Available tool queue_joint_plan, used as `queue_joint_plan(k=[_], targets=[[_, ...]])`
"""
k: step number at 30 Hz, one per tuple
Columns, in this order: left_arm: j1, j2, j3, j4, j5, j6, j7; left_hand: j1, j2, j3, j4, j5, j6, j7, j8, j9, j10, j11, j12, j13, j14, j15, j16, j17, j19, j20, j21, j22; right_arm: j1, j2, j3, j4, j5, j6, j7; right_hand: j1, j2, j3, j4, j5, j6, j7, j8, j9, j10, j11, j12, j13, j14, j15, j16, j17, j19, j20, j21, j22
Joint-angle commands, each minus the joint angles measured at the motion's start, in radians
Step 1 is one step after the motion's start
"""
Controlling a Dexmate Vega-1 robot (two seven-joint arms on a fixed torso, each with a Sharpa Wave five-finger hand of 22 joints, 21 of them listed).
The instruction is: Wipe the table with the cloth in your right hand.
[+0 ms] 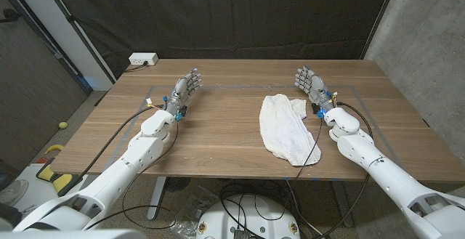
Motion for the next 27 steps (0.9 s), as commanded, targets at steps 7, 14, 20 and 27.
queue_joint_plan(k=[7,14,20,27], targets=[[-0.008,-0.066,-0.071,0.029,0.065,0.031,-0.070,-0.008,-0.020,-0.012,-0.002,0.003,-0.078,-0.051,-0.040,0.002,-0.040,-0.003,-0.003,0.000,-0.024,-0.019,0.008,-0.003,-0.013,0.005,-0.008,0.002,-0.020,0.010,0.040,-0.037,-0.122,-0.028,-0.029,0.022,-0.013,0.007,-0.012,0.004,-0.019,-0.006,-0.004,0.003,-0.004,0.003,0.000,0.003,-0.053,0.010,-0.027,0.002,-0.031,-0.014,-0.019,0.005],[-0.017,-0.084,-0.084,0.043,0.083,0.043,-0.085,-0.014,-0.024,-0.017,0.001,0.004,-0.085,-0.051,-0.041,0.002,-0.049,-0.001,-0.004,-0.001,-0.026,-0.019,0.009,-0.003,-0.021,0.016,-0.012,0.003,-0.047,-0.030,0.032,-0.103,-0.198,-0.062,-0.092,0.025,-0.011,0.007,-0.013,0.004,-0.020,-0.007,-0.004,0.003,-0.012,0.004,-0.003,0.003,-0.063,0.016,-0.027,0.003,-0.040,-0.018,-0.024,0.005],[-0.023,-0.094,-0.091,0.055,0.093,0.047,-0.101,-0.017,-0.026,-0.020,0.002,0.005,-0.089,-0.051,-0.041,0.002,-0.055,-0.003,-0.004,-0.001,-0.031,-0.021,0.008,-0.003,-0.023,0.019,-0.013,0.003,-0.061,-0.066,0.012,-0.152,-0.274,-0.080,-0.150,0.030,-0.008,0.009,-0.015,0.005,-0.021,-0.007,-0.004,0.003,-0.018,0.001,-0.005,0.003,-0.071,0.016,-0.028,0.002,-0.050,-0.022,-0.029,0.005],[-0.023,-0.096,-0.098,0.050,0.104,0.053,-0.108,-0.020,-0.028,-0.022,0.003,0.005,-0.092,-0.052,-0.041,0.002,-0.058,-0.002,-0.003,-0.001,-0.033,-0.023,0.008,-0.003,-0.025,0.024,-0.014,0.003,-0.071,-0.135,-0.035,-0.246,-0.415,-0.134,-0.247,0.033,-0.003,0.010,-0.015,0.005,-0.022,-0.009,-0.004,0.003,-0.027,-0.001,-0.008,0.004,-0.083,0.015,-0.028,0.003,-0.057,-0.029,-0.034,0.005]])
